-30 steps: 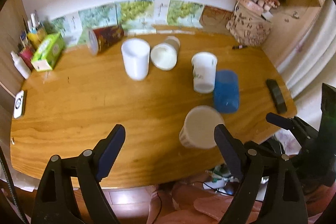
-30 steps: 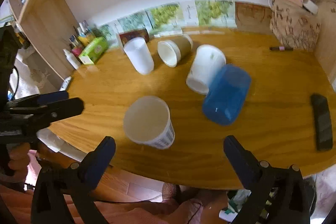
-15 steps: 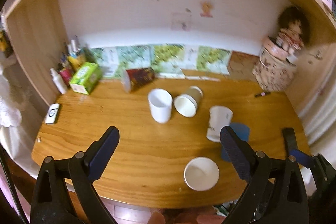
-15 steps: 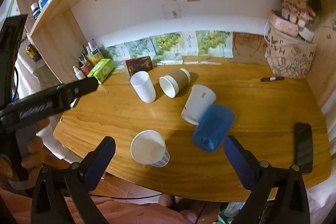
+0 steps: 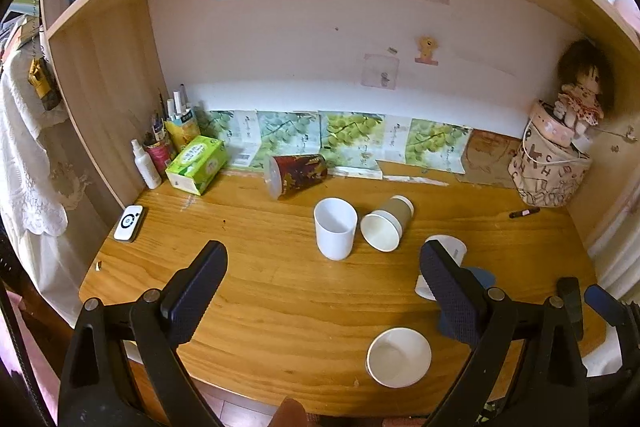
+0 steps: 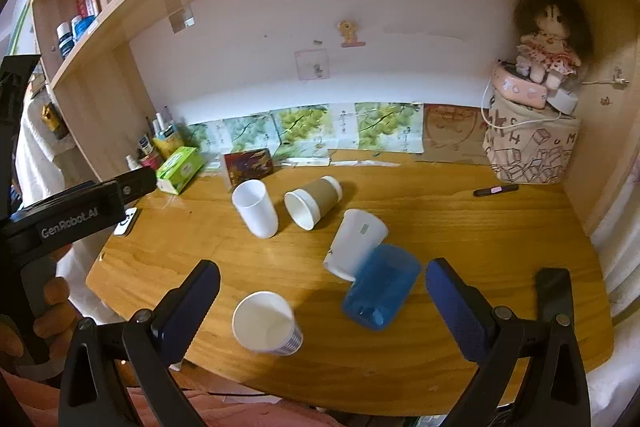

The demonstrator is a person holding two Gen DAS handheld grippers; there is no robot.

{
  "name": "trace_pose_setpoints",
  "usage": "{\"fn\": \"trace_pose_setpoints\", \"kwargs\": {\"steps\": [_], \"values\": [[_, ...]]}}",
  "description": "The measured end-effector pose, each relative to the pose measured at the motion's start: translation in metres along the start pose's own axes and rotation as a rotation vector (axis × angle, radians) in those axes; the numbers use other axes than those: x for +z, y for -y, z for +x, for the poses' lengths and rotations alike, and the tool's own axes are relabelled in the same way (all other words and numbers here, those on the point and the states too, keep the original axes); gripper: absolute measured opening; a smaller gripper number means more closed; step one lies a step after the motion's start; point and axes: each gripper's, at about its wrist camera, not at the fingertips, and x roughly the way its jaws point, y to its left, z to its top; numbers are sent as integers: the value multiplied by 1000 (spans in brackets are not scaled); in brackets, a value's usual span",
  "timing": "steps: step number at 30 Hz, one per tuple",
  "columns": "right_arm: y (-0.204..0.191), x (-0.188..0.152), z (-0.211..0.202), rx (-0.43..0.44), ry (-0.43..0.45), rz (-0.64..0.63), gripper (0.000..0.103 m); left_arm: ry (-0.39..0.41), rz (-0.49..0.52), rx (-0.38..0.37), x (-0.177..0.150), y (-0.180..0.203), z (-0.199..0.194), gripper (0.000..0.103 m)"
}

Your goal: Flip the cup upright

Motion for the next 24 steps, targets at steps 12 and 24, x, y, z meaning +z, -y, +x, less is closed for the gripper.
{"fn": "trace_pose_setpoints", "kwargs": {"steps": [12,24], "values": [[-1,3,2,-15,22,-10,103,55,24,13,3,5,-7,98],[-12,4,-7,-20,70,-55,103,58,27,12,0,3,-11,98]]}}
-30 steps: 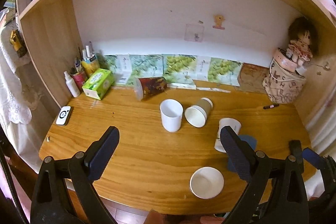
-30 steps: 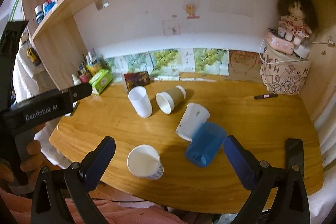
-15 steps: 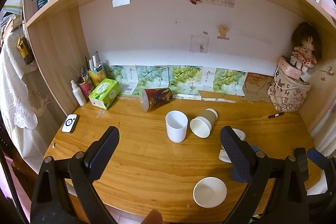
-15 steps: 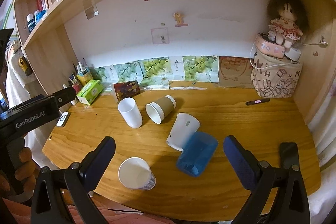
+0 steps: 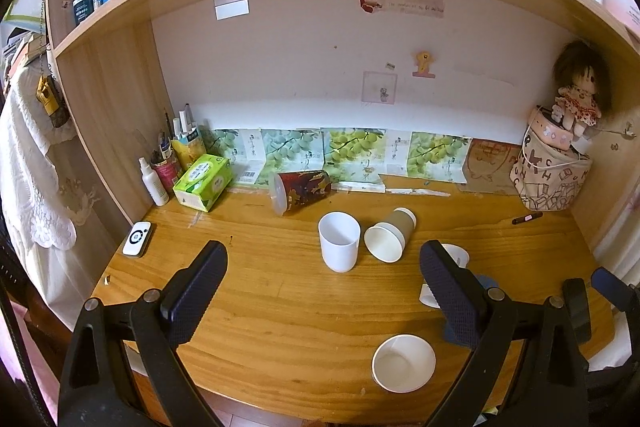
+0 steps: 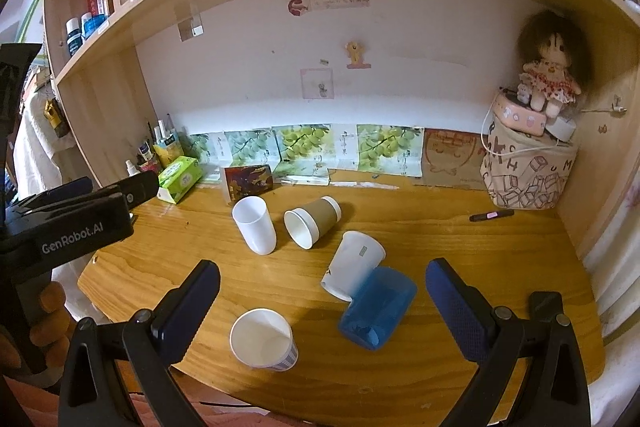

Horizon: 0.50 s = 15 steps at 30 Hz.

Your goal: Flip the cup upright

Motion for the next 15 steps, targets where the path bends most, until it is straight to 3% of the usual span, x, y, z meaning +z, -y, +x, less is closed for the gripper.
{"fn": "trace_pose_setpoints", "kwargs": {"steps": [15], "values": [[-5,-2,-8,-5,19,-12,103,0,-1,2,-1,0,-2,98]]}}
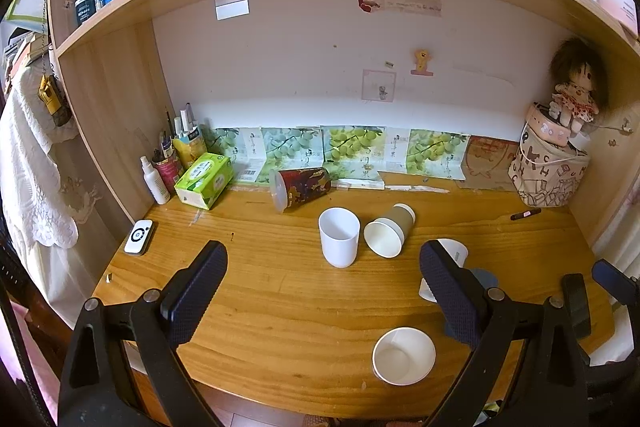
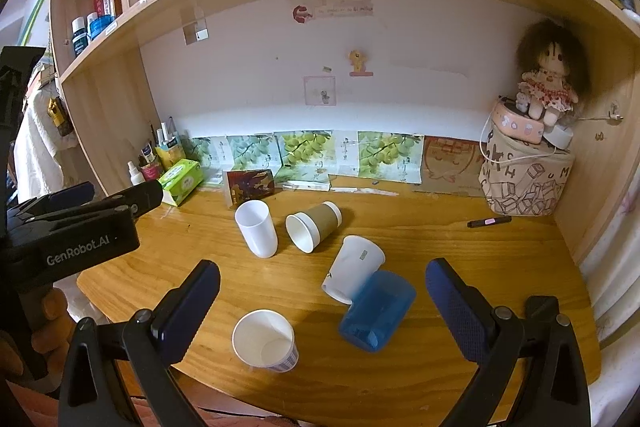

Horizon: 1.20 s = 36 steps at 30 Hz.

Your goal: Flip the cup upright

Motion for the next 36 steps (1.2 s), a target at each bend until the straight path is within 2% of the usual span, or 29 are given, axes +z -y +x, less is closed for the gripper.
{"fn": "trace_pose_setpoints", "kwargs": {"steps": [36], "values": [[7,1,12,20,-34,0,103,-18,7,6,-6,6,2,98]]}}
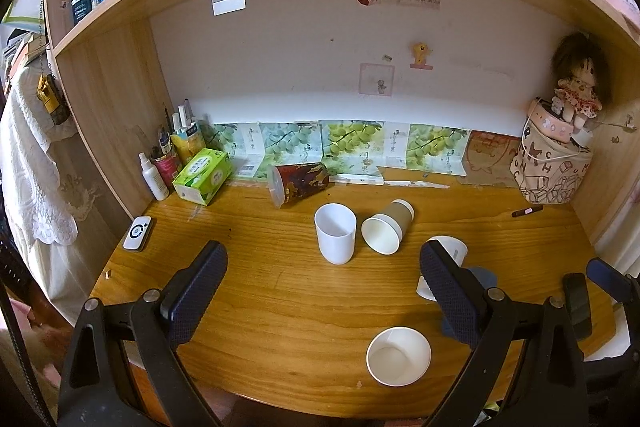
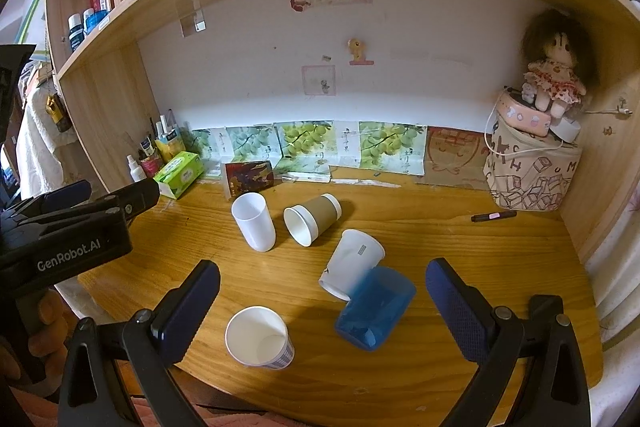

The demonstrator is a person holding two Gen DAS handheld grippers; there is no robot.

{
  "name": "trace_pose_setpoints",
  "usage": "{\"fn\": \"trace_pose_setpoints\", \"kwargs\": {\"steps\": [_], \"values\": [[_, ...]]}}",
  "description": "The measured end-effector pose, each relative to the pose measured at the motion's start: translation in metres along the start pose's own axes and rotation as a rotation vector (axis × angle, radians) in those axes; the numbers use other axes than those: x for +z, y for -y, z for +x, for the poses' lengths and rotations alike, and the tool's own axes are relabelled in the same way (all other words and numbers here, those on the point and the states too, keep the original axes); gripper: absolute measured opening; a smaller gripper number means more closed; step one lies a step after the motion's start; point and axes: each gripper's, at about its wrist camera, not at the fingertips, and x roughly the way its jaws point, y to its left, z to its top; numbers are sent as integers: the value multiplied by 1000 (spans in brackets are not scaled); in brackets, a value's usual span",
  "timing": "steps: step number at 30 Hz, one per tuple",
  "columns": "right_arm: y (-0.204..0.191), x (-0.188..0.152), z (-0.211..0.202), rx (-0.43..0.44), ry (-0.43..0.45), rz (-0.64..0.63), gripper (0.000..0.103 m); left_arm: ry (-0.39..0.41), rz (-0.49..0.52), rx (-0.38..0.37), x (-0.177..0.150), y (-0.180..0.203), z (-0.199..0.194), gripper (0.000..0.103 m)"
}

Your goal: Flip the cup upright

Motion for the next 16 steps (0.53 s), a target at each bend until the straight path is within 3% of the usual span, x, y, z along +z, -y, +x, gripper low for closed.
{"fn": "trace_pose_setpoints", "kwargs": {"steps": [16], "values": [[6,1,5,19,-23,17,103,-16,0,-3,3,1,5,98]]}}
